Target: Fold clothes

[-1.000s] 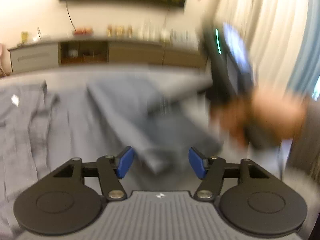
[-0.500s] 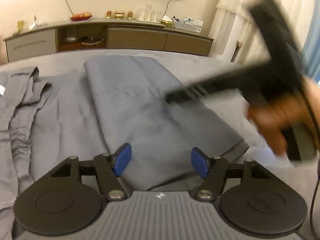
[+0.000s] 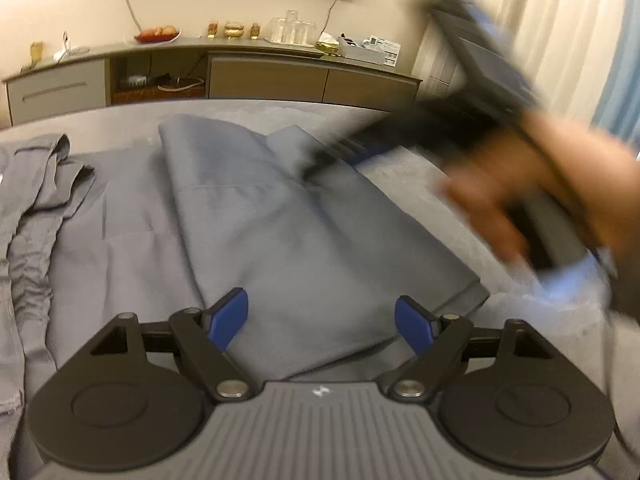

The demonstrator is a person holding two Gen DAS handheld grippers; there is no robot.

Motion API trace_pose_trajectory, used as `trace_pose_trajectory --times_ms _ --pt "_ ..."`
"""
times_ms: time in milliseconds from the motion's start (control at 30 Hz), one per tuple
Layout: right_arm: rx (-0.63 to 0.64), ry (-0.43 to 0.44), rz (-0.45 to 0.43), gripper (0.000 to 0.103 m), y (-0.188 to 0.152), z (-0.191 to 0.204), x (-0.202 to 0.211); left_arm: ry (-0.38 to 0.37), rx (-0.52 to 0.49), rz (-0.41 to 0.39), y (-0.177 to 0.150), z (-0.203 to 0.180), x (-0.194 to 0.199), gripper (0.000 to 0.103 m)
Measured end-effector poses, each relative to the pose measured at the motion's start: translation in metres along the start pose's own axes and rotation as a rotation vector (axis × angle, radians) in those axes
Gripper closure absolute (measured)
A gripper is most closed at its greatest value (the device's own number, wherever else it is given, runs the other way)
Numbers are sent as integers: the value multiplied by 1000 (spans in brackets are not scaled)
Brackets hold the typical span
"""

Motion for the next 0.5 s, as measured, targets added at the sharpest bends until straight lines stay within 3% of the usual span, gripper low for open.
trace_pose_trajectory --times_ms 100,233,333,400,433,467,500 --pt "-102 53 13 50 -60 -8 46 -19 72 9 1 5 6 26" --pt "-54 -54 7 51 -85 -2 90 -2 149 -31 13 17 43 32" --pt "-20 -39 -104 51 -46 30 120 120 201 -145 27 55 96 31" --pt "12 11 -177 51 -12 68 130 286 332 -213 23 107 137 33" --pt "36 39 -205 51 3 90 132 348 444 -236 15 136 160 34" --pt "59 68 -224 51 15 115 130 377 562 -248 1 165 181 35" --pt "78 106 -228 50 25 141 123 403 602 -245 -11 181 189 39"
Point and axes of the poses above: each gripper's, at about its wrist camera, not at the fingertips, and x roughly against the way its jaws point, z to its left, y to its top, the point moved 10 cm from there along -x, roughly the way its jaws point, and after that the axes turned 2 degrees about y, right-handed, at the moved point
